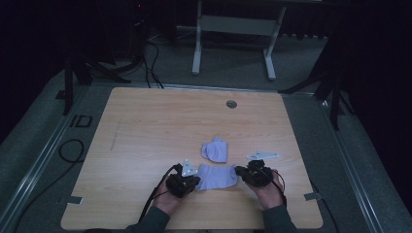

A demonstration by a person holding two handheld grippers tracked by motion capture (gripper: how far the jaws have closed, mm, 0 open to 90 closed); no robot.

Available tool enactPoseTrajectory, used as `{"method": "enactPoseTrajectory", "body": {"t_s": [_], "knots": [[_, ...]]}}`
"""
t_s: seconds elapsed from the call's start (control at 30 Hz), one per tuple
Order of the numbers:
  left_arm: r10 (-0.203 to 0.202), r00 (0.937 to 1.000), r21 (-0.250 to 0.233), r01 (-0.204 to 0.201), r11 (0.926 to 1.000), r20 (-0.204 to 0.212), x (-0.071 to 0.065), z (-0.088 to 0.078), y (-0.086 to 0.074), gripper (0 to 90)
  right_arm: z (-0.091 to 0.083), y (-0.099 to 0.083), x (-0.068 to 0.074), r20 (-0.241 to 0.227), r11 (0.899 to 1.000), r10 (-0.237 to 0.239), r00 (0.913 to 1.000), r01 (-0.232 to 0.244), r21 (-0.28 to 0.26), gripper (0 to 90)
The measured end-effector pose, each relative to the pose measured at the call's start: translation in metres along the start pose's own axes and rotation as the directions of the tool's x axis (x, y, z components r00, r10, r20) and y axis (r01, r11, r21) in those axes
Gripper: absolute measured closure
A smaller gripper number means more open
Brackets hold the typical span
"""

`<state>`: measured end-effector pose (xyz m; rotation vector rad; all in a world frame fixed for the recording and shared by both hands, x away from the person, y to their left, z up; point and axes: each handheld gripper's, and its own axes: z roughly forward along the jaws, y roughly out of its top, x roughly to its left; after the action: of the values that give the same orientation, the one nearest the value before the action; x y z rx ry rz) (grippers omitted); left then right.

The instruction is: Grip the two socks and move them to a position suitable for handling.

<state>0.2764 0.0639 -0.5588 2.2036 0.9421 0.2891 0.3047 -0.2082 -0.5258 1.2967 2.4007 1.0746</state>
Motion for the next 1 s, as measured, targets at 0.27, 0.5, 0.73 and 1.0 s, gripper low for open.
{"method": "enactPoseTrajectory", "body": {"t_s": [0.27, 0.5, 0.73, 1.0], "knots": [[-0.001, 1.0, 0.001, 0.001, 1.0, 0.002, 0.001, 0.0, 0.0, 89.0, -0.005, -0.013, -0.014, 0.043, 0.999, 0.027, 0.9987, -0.028, 0.022, 80.2], [-0.001, 1.0, 0.004, 0.001, 1.0, -0.001, 0.004, -0.001, 0.0, 88.7, -0.013, -0.01, -0.021, 0.089, 0.999, 0.034, 0.9955, -0.035, 0.012, 74.7], [0.0, 1.0, 0.012, 0.0, 0.9999, -0.006, 0.009, -0.003, 0.0, 87.1, -0.012, 0.014, -0.01, 0.078, 1.0, -0.02, 0.9968, 0.021, -0.012, 69.6], [-0.001, 1.0, 0.007, 0.001, 1.0, 0.003, 0.01, -0.003, -0.001, 83.5, 0.014, 0.045, 0.007, 0.042, 0.996, -0.085, 0.9955, 0.085, -0.007, 66.3]]}}
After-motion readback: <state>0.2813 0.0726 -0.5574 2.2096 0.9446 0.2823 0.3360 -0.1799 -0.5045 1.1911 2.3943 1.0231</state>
